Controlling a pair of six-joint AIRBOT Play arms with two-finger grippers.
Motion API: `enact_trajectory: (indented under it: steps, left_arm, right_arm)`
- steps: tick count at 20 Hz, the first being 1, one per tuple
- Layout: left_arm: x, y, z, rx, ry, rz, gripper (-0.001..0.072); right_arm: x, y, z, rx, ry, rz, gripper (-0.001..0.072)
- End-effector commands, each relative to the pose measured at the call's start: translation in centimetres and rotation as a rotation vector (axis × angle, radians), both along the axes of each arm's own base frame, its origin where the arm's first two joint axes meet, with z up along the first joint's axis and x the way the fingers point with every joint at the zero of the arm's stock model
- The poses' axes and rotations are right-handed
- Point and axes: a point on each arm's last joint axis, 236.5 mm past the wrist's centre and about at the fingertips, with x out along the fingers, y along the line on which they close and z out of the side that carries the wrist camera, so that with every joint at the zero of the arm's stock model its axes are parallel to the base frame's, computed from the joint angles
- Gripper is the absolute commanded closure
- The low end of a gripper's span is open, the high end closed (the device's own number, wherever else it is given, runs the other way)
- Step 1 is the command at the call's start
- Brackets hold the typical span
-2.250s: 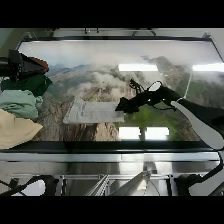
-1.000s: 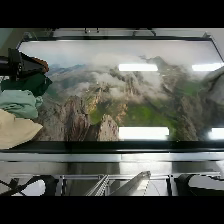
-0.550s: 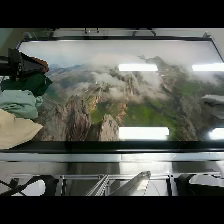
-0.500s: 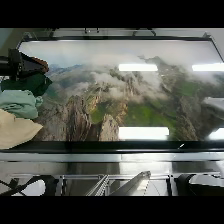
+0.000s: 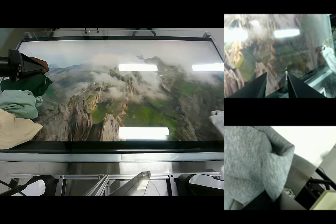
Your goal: Fold the shirts.
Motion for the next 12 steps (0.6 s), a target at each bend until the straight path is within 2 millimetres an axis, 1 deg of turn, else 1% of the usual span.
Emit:
enact_trajectory:
  steps: [1,2,3,4,6,7,8,9,10,11,12]
  left_arm:
    - [-0.2,-0.1,-0.1,-0.001,0.006,-0.008,0.0439]
    - [-0.2,-0.1,0.0,-0.001,0.006,-0.007,0.0440]
    - [-0.2,0.0,-0.1,-0.001,0.006,-0.007,0.0440]
    - [-0.2,-0.1,0.0,-0.001,0.006,-0.007,0.0440]
    - [-0.2,-0.1,0.0,-0.002,0.005,-0.006,0.0440]
    - [-0.2,-0.1,0.0,-0.002,0.005,-0.006,0.0440]
    - [-0.2,-0.1,0.0,-0.002,0.006,-0.007,0.0440]
    - [-0.2,-0.1,0.0,-0.002,0.005,-0.006,0.0440]
    - [-0.1,0.0,0.0,-0.002,0.004,-0.005,0.0440]
    - [0.0,0.0,0.0,-0.003,0.001,-0.001,0.0440]
    - [0.1,0.0,0.1,-0.003,-0.003,0.003,0.0440]
  right_arm:
    - [-3.8,0.5,-2.4,-0.020,0.152,0.000,0.0685]
    - [-4.0,0.4,-2.4,-0.021,0.163,0.003,0.0546]
    - [-4.1,0.3,-2.3,-0.025,0.169,0.005,0.0257]
    - [-4.2,0.2,-2.1,-0.031,0.175,0.006,0.0159]
    - [-3.3,-0.1,-1.3,-0.049,0.157,0.003,0.0160]
    - [-2.6,-0.3,-0.5,-0.062,0.145,0.006,0.0161]
    - [-1.4,-0.6,0.6,-0.084,0.119,0.014,0.0169]
    - [0.2,-0.8,1.4,-0.102,0.079,0.028,0.0279]
    - [2.6,-0.5,2.2,-0.110,0.012,0.051,0.0543]
    - [5.2,0.3,2.6,-0.096,-0.063,0.079,0.0687]
    - [7.6,1.7,2.7,-0.069,-0.136,0.109,0.0689]
